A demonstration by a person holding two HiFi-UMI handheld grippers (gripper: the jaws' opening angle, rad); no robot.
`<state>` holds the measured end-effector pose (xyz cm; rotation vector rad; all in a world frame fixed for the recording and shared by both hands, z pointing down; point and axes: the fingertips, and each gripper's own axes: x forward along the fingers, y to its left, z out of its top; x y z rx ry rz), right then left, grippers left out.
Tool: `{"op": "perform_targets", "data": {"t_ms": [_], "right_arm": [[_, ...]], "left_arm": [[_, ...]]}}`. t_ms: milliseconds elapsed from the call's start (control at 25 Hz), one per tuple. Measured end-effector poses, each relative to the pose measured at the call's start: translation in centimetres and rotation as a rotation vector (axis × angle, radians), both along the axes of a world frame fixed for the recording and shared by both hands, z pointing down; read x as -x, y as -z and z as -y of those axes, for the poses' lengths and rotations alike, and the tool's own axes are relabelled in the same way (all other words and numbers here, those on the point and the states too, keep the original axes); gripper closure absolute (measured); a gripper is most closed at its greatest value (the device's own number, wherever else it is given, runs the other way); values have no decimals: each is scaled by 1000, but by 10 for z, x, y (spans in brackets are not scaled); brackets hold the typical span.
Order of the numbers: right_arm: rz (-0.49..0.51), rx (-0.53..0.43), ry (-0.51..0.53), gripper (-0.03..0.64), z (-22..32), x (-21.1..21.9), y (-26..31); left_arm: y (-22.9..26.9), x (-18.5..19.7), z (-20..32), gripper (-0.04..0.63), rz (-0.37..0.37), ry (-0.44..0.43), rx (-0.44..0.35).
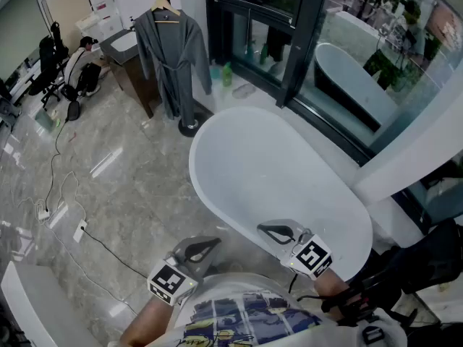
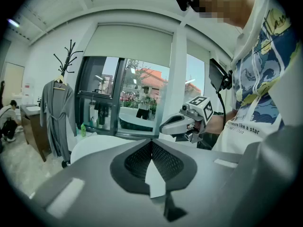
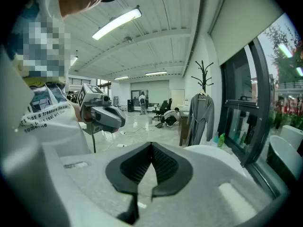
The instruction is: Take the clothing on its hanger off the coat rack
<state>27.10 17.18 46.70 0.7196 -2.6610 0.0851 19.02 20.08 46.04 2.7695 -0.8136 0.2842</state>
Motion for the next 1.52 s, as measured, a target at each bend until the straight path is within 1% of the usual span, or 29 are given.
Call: {"op": "perform_targets", "data": {"t_ms": [120, 360, 520, 640, 760, 800, 880, 1040, 1160, 1280, 1400, 1520], "right_arm": [[19, 10, 0, 615, 1, -4, -6], [13, 11, -3, 615, 10, -5, -3], [56, 12, 7, 615, 17, -4, -2], [83, 21, 31, 614, 19, 0, -3], [81, 16, 46, 612, 26, 10, -6], [78, 15, 50, 595, 29, 15, -7], [66, 19, 62, 538, 37, 28, -8], [67, 18, 80, 534, 63, 56, -6], [51, 25, 60, 520, 92, 81, -6], [38, 37, 56, 522, 120, 109, -10], [11, 30, 40, 520, 159, 145, -10], [12, 31, 41, 520, 198, 193, -1]], "left_arm": [[-2, 1, 3, 592, 16, 12, -5], [0, 0, 7, 592, 25, 10, 3], [-1, 2, 13, 592, 39, 25, -14], [-1, 2, 14, 592, 40, 33, -2], [0, 10, 19, 592, 38, 47, 14], [-1, 15, 22, 592, 34, 54, 15], [-3, 26, 30, 592, 25, 68, 7], [-9, 44, 58, 592, 6, 64, 14], [-12, 69, 88, 592, 2, 57, 16], [-4, 104, 124, 592, -22, 55, 2], [4, 151, 161, 592, -31, 66, -19], [6, 202, 187, 592, -24, 65, 5]]}}
